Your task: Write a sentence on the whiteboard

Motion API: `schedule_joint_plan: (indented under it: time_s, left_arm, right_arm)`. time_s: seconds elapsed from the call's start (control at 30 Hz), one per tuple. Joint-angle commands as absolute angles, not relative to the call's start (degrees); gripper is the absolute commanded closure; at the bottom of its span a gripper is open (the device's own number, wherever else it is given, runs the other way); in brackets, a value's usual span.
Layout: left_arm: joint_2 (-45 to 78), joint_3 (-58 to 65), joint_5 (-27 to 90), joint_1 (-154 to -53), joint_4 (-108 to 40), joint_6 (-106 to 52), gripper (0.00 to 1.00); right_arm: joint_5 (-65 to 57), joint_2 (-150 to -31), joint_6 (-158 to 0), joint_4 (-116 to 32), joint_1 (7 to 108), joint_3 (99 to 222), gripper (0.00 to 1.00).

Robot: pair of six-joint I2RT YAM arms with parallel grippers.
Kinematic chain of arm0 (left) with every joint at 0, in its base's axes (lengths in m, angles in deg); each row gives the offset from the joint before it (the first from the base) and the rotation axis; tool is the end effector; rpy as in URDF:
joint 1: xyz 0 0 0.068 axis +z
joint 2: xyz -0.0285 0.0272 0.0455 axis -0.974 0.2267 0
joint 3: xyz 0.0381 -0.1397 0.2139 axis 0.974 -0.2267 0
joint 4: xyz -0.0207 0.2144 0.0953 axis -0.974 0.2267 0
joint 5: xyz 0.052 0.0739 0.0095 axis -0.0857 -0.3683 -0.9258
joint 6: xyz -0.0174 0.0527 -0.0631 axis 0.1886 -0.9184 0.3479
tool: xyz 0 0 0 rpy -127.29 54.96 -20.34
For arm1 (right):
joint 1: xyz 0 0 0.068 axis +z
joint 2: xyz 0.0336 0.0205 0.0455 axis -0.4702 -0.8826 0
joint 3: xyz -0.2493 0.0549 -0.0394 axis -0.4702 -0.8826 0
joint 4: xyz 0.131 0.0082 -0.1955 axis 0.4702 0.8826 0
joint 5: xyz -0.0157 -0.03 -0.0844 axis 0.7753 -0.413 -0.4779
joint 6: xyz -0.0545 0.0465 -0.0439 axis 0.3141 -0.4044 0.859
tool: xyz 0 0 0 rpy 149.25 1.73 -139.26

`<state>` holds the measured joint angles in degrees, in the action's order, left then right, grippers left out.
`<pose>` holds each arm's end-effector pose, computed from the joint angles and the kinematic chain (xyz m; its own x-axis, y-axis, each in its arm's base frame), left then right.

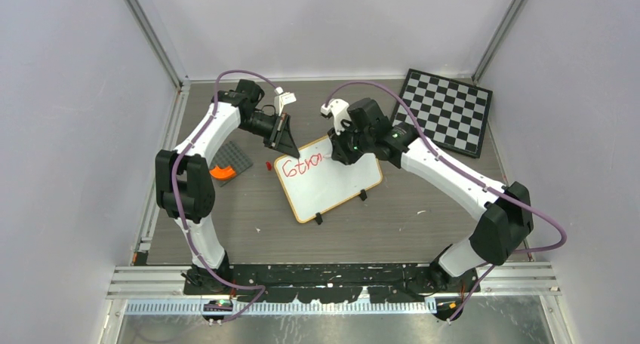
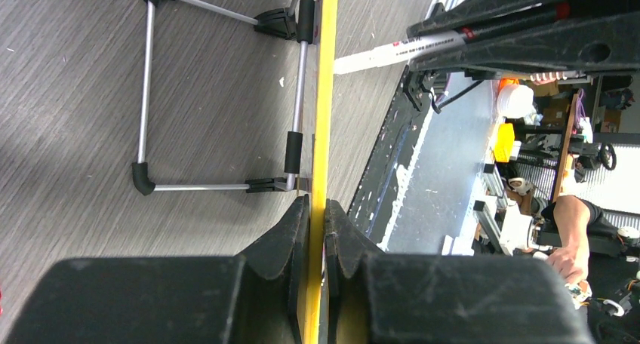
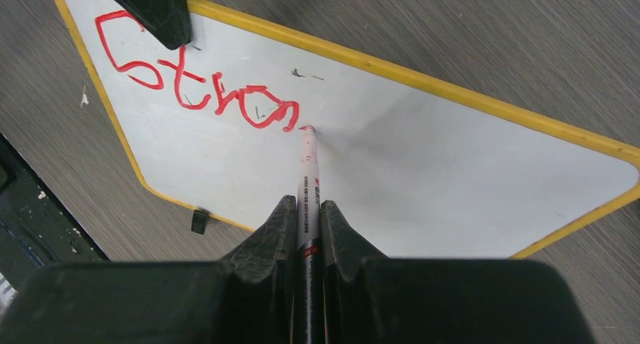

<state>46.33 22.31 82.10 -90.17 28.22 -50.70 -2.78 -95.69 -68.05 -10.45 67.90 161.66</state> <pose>0.3183 -0.1399 0.2495 -0.8420 0.3126 -0.4398 0.5359 0.3899 -0.7489 0.2519 0.2259 0.2862 -0.4593 -0.4797 -0.7477 -0.7609 0.6468 0.0524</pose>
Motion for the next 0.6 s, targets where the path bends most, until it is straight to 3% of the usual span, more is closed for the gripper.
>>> schedule_joint_plan:
  time_s: [0.0,0.57]
  left_arm:
    - [46.3,24.0,81.8,-90.5,29.0,-50.4,1.00]
    - [46.1,23.3,81.9,-90.4,28.7,-50.6,1.00]
  right_arm:
    - [-3.1,-92.9,-68.7,-10.9,67.0,164.0,1.00]
    - [-4.8,-96.2,-68.9,-12.3,66.8,167.2,1.00]
